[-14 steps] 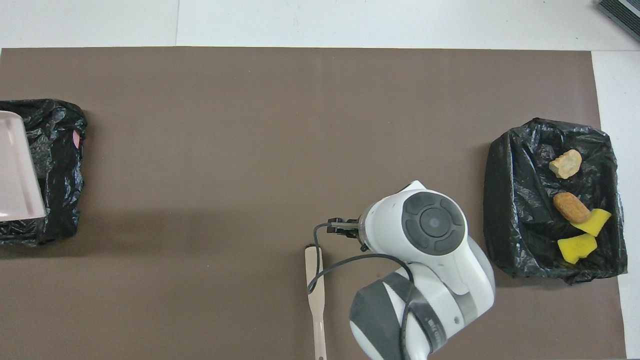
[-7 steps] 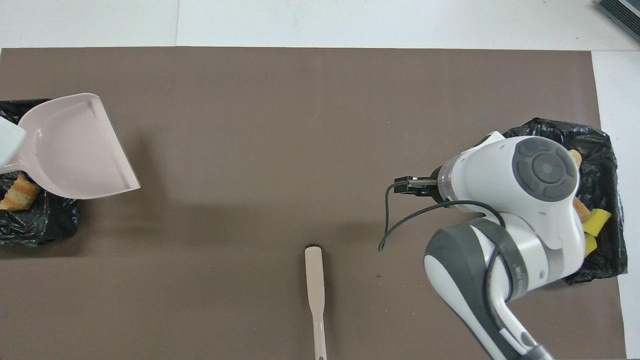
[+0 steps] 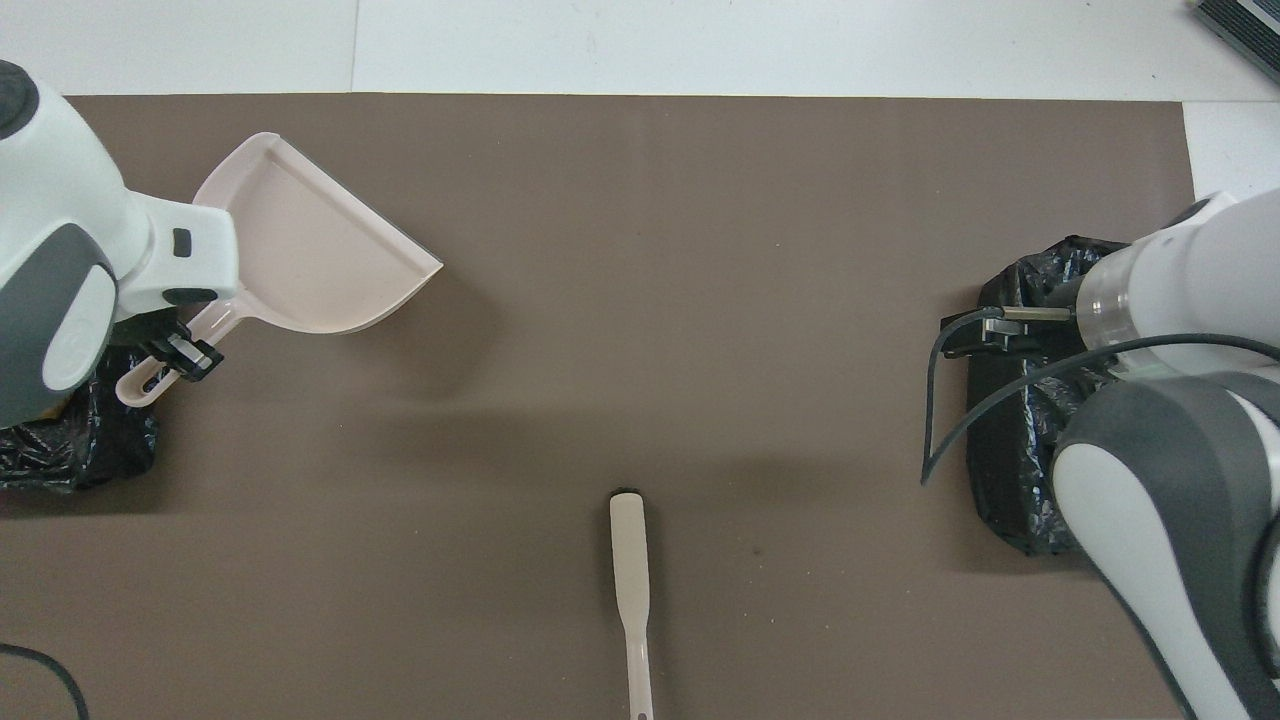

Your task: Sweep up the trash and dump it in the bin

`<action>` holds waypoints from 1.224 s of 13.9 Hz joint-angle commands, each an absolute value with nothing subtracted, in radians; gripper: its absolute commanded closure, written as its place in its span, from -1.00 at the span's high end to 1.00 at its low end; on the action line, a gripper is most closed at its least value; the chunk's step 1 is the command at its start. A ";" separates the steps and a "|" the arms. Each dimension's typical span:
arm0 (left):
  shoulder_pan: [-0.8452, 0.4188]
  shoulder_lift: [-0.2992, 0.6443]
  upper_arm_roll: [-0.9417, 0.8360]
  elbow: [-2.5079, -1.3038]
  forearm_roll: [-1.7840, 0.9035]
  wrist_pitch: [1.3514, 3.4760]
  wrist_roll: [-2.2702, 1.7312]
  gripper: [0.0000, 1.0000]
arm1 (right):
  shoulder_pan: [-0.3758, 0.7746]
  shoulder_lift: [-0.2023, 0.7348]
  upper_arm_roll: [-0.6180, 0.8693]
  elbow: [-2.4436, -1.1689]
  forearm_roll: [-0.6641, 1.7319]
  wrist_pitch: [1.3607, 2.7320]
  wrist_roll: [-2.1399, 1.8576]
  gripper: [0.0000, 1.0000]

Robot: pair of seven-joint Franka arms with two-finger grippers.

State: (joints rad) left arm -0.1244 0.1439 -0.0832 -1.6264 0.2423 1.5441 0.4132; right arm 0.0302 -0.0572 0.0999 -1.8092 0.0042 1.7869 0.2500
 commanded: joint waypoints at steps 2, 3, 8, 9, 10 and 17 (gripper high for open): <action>-0.225 0.104 -0.066 -1.666 0.117 1.610 0.131 -1.00 | 0.015 -0.080 0.100 -1.755 -0.014 1.711 0.236 1.00; -0.259 0.106 -0.066 -1.666 0.114 1.614 0.065 -1.00 | 0.014 -0.078 0.097 -1.720 -0.014 1.680 0.235 1.00; -0.419 0.181 -0.066 -1.660 0.030 1.698 -0.280 -1.00 | 0.014 -0.078 -0.009 -1.579 -0.011 1.525 0.112 1.00; -0.434 0.201 -0.066 -1.661 0.011 1.732 -0.317 -1.00 | 0.026 -0.081 -0.050 -1.577 -0.008 1.497 0.079 1.00; -0.460 0.210 -0.066 -1.666 0.008 1.761 -0.348 -1.00 | 0.037 -0.081 -0.096 -1.575 -0.002 1.477 0.049 1.00; -0.529 0.326 -0.066 -1.671 -0.119 2.009 -0.489 -1.00 | 0.037 -0.066 -0.138 -1.509 -0.012 1.430 -0.035 1.00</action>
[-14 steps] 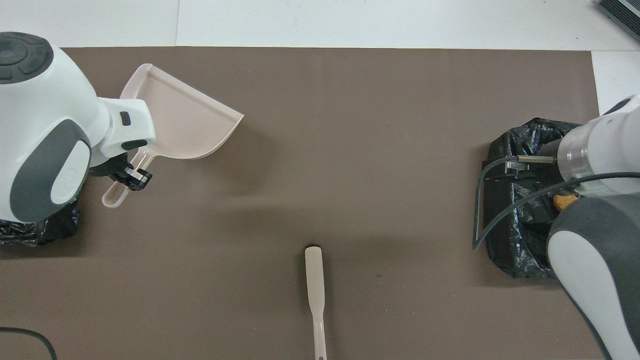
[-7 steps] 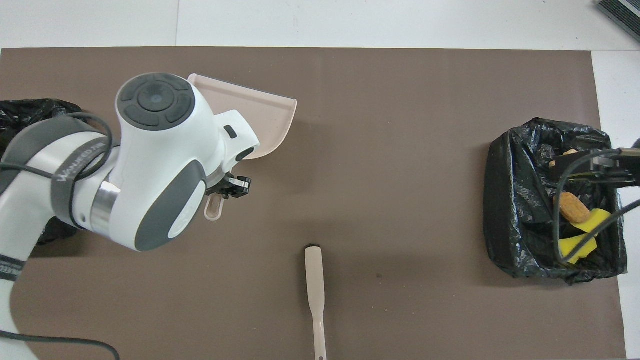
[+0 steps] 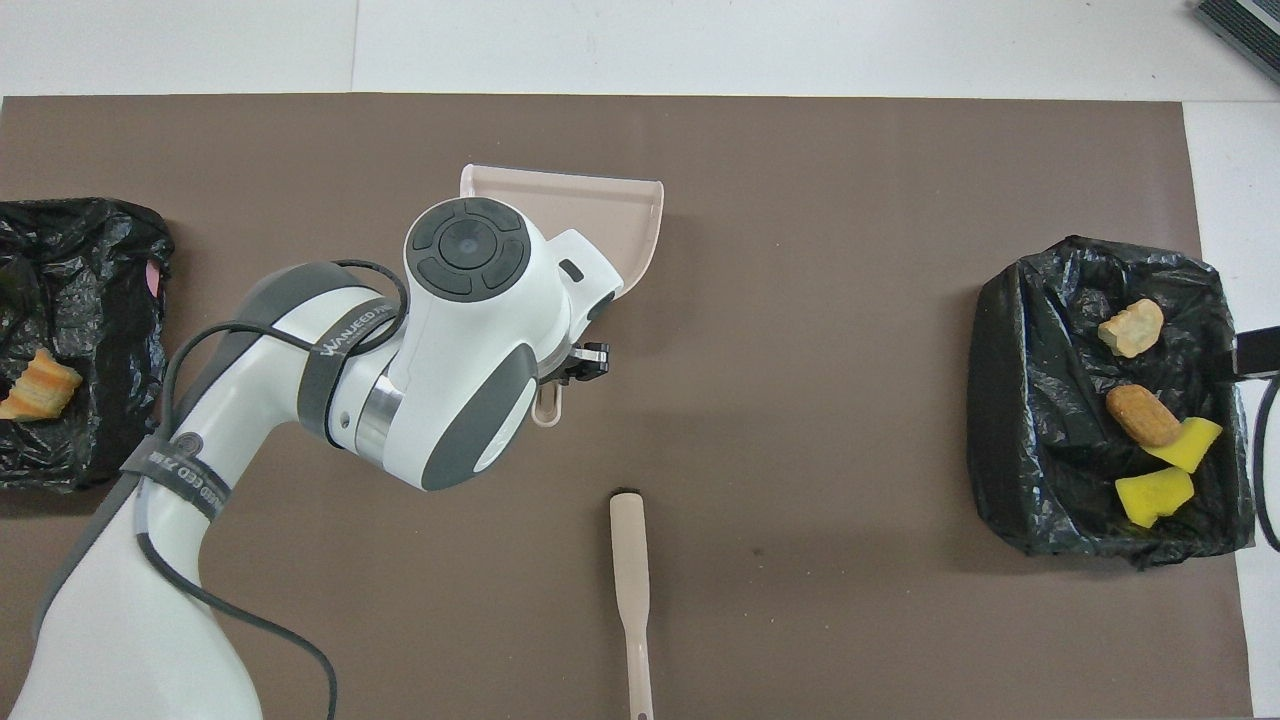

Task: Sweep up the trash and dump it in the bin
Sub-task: 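Set the dustpan down on the table center and open the left gripper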

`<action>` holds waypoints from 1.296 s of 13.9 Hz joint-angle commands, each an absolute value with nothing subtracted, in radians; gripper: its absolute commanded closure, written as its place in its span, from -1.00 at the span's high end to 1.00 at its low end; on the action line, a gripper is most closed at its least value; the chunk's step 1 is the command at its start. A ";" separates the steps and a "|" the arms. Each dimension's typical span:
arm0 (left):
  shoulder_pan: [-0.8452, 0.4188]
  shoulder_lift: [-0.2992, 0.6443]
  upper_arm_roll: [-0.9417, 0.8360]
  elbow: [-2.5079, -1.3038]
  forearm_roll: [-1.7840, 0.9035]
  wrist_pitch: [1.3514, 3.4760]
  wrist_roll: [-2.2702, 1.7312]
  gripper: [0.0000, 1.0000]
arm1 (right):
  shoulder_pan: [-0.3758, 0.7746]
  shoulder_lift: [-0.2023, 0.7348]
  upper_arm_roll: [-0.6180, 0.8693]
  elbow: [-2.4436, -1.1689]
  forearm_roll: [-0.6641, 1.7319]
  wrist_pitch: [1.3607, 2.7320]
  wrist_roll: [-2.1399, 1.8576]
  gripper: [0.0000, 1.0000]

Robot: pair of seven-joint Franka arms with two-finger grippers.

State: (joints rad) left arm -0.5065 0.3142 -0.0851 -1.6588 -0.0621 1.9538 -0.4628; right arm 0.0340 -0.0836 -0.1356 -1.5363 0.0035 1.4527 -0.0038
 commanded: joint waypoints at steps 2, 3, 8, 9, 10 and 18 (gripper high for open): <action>-0.532 0.345 -0.066 -1.680 -0.161 2.065 -0.499 -1.00 | 0.037 -0.066 -0.135 -1.509 0.001 1.437 -0.023 1.00; -0.538 0.348 -0.066 -1.690 -0.161 2.068 -0.499 -1.00 | 0.037 -0.064 -0.127 -1.511 -0.012 1.445 -0.021 1.00; -0.557 0.400 -0.066 -1.703 -0.160 2.091 -0.497 -1.00 | 0.043 -0.080 -0.127 -1.545 -0.017 1.468 -0.032 1.00; -0.554 0.400 -0.066 -1.704 -0.160 2.088 -0.477 -0.10 | 0.040 -0.083 -0.127 -1.551 -0.017 1.463 -0.035 1.00; -0.551 0.400 -0.066 -1.703 -0.160 2.089 -0.498 0.99 | 0.034 -0.090 -0.127 -1.555 -0.017 1.456 -0.035 1.00; -0.427 0.226 -0.043 -1.674 -0.138 1.939 -0.483 1.00 | 0.044 -0.132 -0.121 -1.623 -0.032 1.465 -0.035 1.00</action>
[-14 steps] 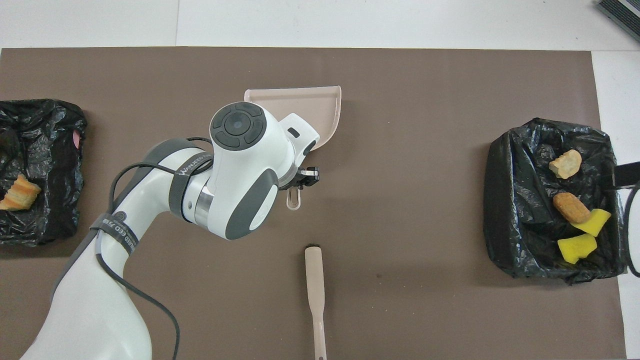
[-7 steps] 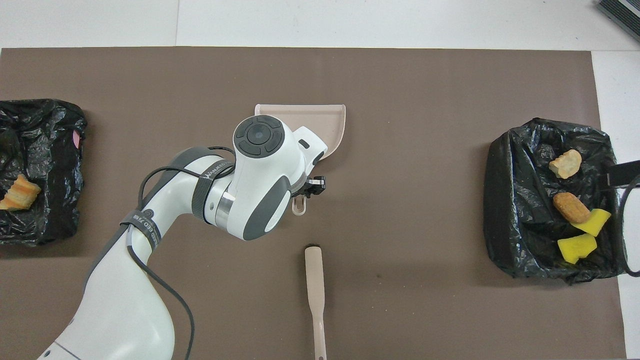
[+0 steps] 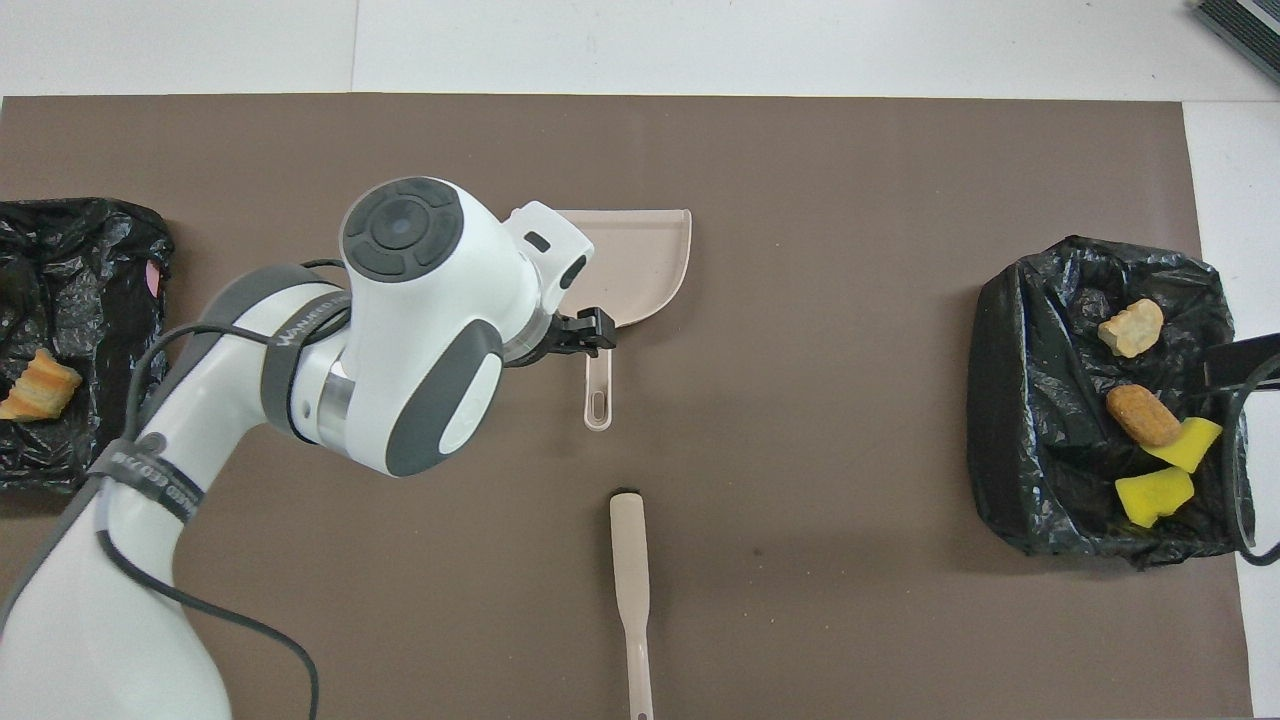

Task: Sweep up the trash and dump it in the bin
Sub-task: 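Set the dustpan down on the table center and open the left gripper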

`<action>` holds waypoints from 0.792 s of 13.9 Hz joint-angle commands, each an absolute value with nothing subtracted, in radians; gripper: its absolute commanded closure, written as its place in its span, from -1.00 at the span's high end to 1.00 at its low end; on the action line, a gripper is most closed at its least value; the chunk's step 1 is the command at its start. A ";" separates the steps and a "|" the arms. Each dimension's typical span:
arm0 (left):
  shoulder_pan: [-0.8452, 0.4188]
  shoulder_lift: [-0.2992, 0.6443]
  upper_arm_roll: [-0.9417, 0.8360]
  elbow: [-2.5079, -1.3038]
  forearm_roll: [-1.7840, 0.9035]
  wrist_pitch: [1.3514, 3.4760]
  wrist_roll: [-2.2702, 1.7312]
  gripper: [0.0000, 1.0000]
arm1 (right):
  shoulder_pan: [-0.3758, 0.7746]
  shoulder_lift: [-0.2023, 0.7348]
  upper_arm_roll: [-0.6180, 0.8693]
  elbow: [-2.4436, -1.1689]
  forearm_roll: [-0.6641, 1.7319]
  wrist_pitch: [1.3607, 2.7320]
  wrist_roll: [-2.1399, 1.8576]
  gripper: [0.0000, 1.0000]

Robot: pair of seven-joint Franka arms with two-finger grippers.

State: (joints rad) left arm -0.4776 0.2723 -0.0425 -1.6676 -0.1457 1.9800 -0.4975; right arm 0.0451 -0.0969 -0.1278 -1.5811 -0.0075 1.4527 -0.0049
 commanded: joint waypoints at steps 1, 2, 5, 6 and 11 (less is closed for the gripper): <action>-0.399 0.195 -0.043 -1.669 -0.114 1.928 -0.470 1.00 | 0.044 -0.130 -0.121 -1.621 -0.032 1.465 -0.034 1.00; -0.368 0.174 -0.041 -1.664 -0.095 1.916 -0.448 1.00 | 0.044 -0.132 -0.121 -1.623 -0.031 1.465 -0.034 1.00; -0.272 0.137 -0.040 -1.631 -0.092 1.838 -0.275 1.00 | 0.044 -0.132 -0.121 -1.621 -0.031 1.463 -0.034 1.00; -0.241 0.123 -0.040 -1.623 -0.092 1.816 -0.211 1.00 | 0.044 -0.132 -0.121 -1.621 -0.031 1.463 -0.034 1.00; -0.157 0.068 -0.038 -1.600 -0.011 1.706 -0.075 1.00 | 0.044 -0.129 -0.121 -1.620 -0.049 1.480 -0.034 1.00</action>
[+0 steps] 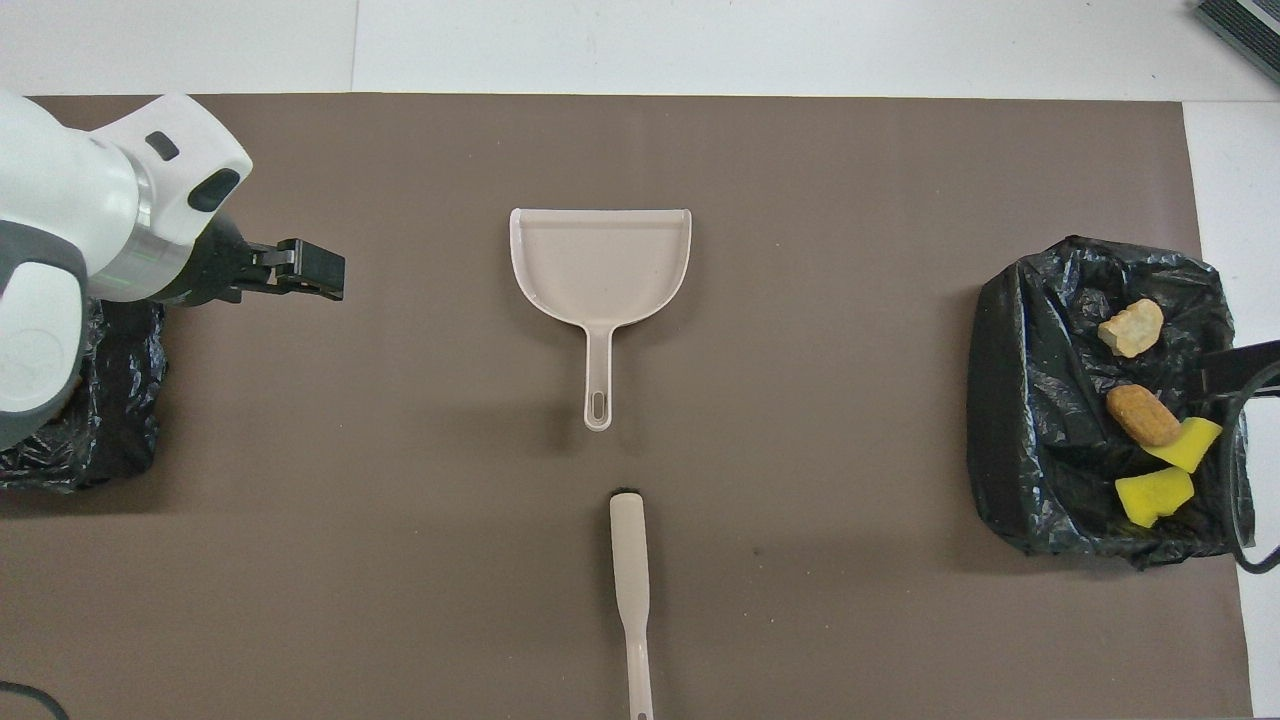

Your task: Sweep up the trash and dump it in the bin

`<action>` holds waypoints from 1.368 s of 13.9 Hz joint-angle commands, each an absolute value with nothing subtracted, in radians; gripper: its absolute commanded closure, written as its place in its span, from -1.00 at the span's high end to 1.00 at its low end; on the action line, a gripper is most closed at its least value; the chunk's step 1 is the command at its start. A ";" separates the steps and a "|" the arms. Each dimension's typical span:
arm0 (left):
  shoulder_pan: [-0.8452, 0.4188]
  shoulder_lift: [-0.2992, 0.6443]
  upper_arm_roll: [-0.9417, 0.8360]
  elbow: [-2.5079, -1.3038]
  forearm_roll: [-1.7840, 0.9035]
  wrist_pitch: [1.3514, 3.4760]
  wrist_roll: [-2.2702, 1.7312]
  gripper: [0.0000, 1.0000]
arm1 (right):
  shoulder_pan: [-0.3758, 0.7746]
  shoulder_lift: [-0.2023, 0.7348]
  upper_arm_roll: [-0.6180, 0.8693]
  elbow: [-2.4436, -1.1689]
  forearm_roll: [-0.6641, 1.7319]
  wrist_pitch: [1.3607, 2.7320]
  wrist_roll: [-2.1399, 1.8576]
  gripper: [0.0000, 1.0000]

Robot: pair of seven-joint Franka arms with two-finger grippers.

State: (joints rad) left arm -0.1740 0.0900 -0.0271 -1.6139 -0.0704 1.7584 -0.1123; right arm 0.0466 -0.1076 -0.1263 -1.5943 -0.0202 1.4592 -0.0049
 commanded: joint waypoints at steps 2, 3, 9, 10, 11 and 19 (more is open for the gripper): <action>-0.140 0.057 -0.017 -1.572 0.017 1.631 0.076 1.00 | 0.044 -0.129 -0.121 -1.621 -0.048 1.480 -0.032 1.00; -0.121 0.040 -0.005 -1.568 0.006 1.612 0.099 1.00 | 0.044 -0.129 -0.121 -1.621 -0.048 1.480 -0.035 1.00; -0.071 -0.037 -0.003 -1.568 -0.015 1.471 0.132 1.00 | 0.043 -0.129 -0.121 -1.621 -0.046 1.480 -0.037 1.00; -0.071 -0.041 -0.009 -1.568 -0.015 1.436 0.130 1.00 | 0.043 -0.129 -0.121 -1.621 -0.046 1.480 -0.038 1.00; -0.072 -0.054 -0.017 -1.569 -0.015 1.407 0.129 1.00 | 0.043 -0.130 -0.123 -1.621 -0.046 1.480 -0.038 1.00; -0.064 -0.081 -0.011 -1.594 -0.015 1.469 0.106 1.00 | 0.043 -0.130 -0.123 -1.621 -0.046 1.480 -0.038 1.00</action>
State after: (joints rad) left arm -0.0724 -0.0689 -0.0093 -1.5899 -0.0083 1.4151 0.1176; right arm 0.0466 -0.1077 -0.1263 -1.5944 -0.0256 1.4595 -0.0050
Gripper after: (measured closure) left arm 0.000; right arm 0.000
